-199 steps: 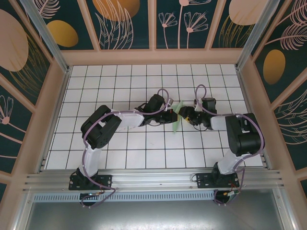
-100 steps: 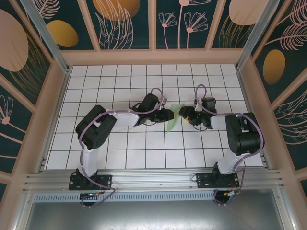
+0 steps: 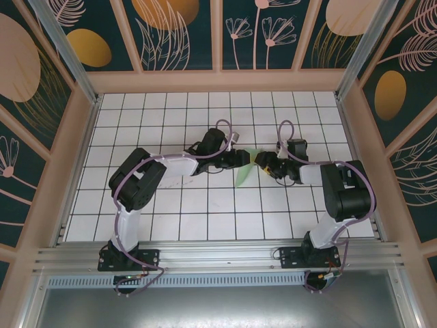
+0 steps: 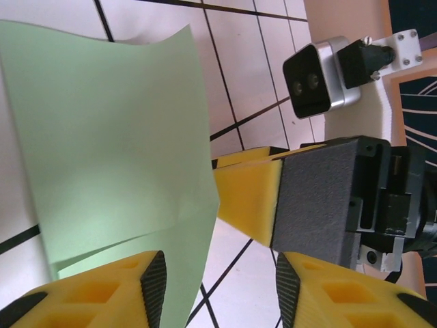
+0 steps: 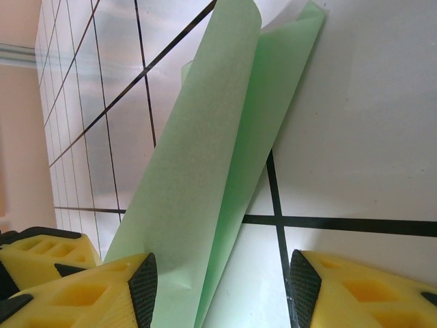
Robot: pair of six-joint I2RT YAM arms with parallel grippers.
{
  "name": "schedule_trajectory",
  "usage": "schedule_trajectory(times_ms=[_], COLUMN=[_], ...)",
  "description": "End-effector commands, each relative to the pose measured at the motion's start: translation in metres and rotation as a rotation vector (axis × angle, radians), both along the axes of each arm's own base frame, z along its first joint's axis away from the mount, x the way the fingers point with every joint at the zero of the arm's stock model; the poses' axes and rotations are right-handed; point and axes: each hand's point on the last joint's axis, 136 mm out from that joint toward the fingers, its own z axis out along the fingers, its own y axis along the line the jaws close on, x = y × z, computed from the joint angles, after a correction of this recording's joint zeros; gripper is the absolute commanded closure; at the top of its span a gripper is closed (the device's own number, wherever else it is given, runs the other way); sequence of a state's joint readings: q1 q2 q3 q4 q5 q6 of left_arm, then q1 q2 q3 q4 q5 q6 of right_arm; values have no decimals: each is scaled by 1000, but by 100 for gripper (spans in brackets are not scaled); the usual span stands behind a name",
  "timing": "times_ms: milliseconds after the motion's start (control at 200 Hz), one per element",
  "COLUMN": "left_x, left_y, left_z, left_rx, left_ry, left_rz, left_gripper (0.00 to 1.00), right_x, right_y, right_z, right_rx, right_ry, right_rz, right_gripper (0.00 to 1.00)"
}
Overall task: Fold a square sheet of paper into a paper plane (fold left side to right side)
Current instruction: Fold the wing for the fifth time at the center of the table.
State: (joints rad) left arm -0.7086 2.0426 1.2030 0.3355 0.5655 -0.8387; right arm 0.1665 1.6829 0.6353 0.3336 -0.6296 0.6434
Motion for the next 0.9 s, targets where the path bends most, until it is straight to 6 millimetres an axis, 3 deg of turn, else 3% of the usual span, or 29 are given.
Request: schedule_trajectory(times_ms=[0, 185, 380, 510, 610, 781, 896], left_x=[1, 8, 19, 30, 36, 36, 33], left_y=[-7, -5, 10, 23, 29, 23, 19], left_z=[-5, -8, 5, 1, -10, -29, -30], left_rx=[-9, 21, 32, 68, 87, 94, 67], left_ry=[-17, -44, -84, -78, -61, -26, -16], left_rz=[-39, -16, 27, 69, 84, 52, 29], left_gripper=[50, 48, 47, 47, 51, 62, 68], right_x=[1, 1, 2, 3, 2, 3, 3], right_y=[0, 1, 1, 1, 1, 3, 4], right_z=[-9, -11, -10, -9, -9, -8, -7], right_rx=[-12, -12, -11, -10, -8, 3, 4], right_ry=[32, 35, 31, 29, 29, 26, 24], right_rz=[-7, -6, -7, -5, -4, 3, 5], right_gripper=[43, 43, 43, 43, 43, 46, 47])
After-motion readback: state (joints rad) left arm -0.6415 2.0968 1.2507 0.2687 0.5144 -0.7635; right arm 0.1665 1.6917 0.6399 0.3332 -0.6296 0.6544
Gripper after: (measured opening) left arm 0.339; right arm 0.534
